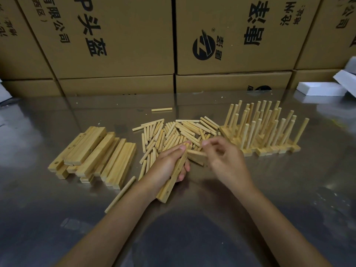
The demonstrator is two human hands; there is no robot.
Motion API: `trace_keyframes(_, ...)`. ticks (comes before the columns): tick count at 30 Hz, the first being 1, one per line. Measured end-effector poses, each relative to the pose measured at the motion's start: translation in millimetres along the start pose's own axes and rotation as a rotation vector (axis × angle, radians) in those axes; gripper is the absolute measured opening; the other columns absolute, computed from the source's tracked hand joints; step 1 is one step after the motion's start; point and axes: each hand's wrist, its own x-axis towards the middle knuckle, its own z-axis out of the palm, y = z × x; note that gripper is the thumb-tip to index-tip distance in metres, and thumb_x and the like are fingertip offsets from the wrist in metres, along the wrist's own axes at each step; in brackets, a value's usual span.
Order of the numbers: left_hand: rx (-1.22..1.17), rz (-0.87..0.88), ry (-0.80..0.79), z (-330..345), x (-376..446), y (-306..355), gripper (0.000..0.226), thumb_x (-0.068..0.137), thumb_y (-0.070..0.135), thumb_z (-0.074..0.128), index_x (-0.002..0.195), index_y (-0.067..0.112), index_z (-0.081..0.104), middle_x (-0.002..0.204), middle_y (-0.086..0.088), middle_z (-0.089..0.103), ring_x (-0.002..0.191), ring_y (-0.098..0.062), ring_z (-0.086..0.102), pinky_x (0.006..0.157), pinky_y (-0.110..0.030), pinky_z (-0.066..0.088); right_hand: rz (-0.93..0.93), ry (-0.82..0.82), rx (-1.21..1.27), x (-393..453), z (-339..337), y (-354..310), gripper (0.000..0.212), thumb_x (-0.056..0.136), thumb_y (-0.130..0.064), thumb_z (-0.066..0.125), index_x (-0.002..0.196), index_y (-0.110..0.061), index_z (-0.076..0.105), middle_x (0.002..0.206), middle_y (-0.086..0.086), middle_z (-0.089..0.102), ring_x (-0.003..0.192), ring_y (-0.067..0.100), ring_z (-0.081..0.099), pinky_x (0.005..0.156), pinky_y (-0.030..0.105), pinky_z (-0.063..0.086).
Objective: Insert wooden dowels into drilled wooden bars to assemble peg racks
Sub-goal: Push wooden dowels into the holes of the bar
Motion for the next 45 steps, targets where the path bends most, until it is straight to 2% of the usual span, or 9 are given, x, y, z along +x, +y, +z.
trace_keyframes(4,-0.265,-0.079,0.033,-8.0,2.6,3.3,0.034,0.108,0.029,0.038,0.131,0.017,0.061,0.069,-0.008,0.057,0.047,-0.015,0.046,0.042,-0.023,0.041,0.118,0.188,0.289,8.8,-12.8,3.8,0.024,0.101,-0.02,0.049,0.085,-0.021,0.066,0.07,-0.006,0.066,0.059,0.009,0.06,0.049,0.023,0.048)
trace_keyframes(10,-0.404,-0.111,0.034,-7.3,4.6,3.8,0.035,0.108,0.028,0.036,0.131,0.013,0.058,0.068,-0.008,0.055,0.045,-0.014,0.045,0.04,-0.021,0.038,-0.168,-0.109,-0.581,2.2,0.0,31.0,0.018,0.089,-0.034,0.066,0.105,-0.031,0.073,0.101,-0.008,0.05,0.101,0.011,0.042,0.084,0.026,0.036)
trace_keyframes(13,-0.418,-0.125,0.038,-7.4,5.0,4.3,0.034,0.107,0.028,0.037,0.131,0.013,0.057,0.068,-0.007,0.055,0.044,-0.013,0.045,0.04,-0.021,0.037,-0.261,-0.114,-0.707,-0.9,8.5,30.8,0.018,0.087,-0.036,0.068,0.102,-0.029,0.074,0.103,-0.007,0.048,0.103,0.012,0.038,0.088,0.03,0.039)
trace_keyframes(19,-0.426,-0.117,0.089,-8.3,5.0,4.9,0.035,0.108,0.029,0.037,0.134,0.014,0.055,0.067,-0.006,0.056,0.046,-0.013,0.045,0.04,-0.021,0.038,-0.042,-0.067,-0.329,-0.7,-2.4,12.7,0.009,0.08,-0.019,0.067,0.074,-0.024,0.063,0.065,-0.009,0.06,0.063,0.006,0.056,0.058,0.027,0.044)
trace_keyframes(23,-0.413,-0.125,0.123,-7.7,4.8,5.9,0.034,0.108,0.029,0.037,0.132,0.015,0.056,0.069,-0.006,0.057,0.047,-0.013,0.046,0.041,-0.021,0.038,0.064,-0.171,0.015,-2.7,-8.9,-9.3,0.009,0.083,-0.01,0.062,0.076,-0.016,0.061,0.058,0.005,0.066,0.051,0.015,0.056,0.057,0.039,0.047)
trace_keyframes(31,-0.412,-0.133,0.17,-7.3,4.3,5.9,0.034,0.107,0.03,0.041,0.129,0.014,0.06,0.073,-0.006,0.064,0.052,-0.014,0.053,0.044,-0.02,0.043,-0.203,-0.1,0.145,-12.5,-6.0,-23.7,0.005,0.08,-0.011,0.058,0.077,-0.011,0.055,0.058,0.015,0.058,0.056,0.041,0.054,0.047,0.051,0.042)
trace_keyframes(34,-0.385,-0.129,0.16,-4.5,3.9,6.8,0.033,0.107,0.031,0.041,0.129,0.015,0.06,0.074,-0.004,0.067,0.053,-0.013,0.057,0.045,-0.02,0.042,-0.262,-0.136,0.142,-16.0,-0.6,-23.4,0.007,0.081,-0.012,0.06,0.078,-0.009,0.055,0.062,0.008,0.06,0.057,0.026,0.061,0.048,0.05,0.042)
trace_keyframes(38,-0.336,-0.139,0.15,-5.8,3.6,7.2,0.035,0.107,0.033,0.04,0.131,0.019,0.061,0.074,-0.001,0.068,0.048,-0.009,0.055,0.045,-0.019,0.042,-0.201,-0.204,0.112,-20.0,7.5,-19.1,0.009,0.088,-0.011,0.062,0.081,-0.015,0.06,0.069,-0.006,0.068,0.065,0.032,0.064,0.053,0.052,0.048)
trace_keyframes(45,-0.335,-0.159,0.156,-6.2,4.7,5.6,0.036,0.106,0.032,0.041,0.132,0.017,0.062,0.07,-0.003,0.064,0.052,-0.014,0.052,0.062,-0.028,0.042,-0.025,-0.278,0.132,-18.6,7.8,-17.3,0.017,0.089,-0.002,0.066,0.095,-0.014,0.076,0.08,-0.009,0.075,0.07,0.011,0.07,0.064,0.026,0.059)
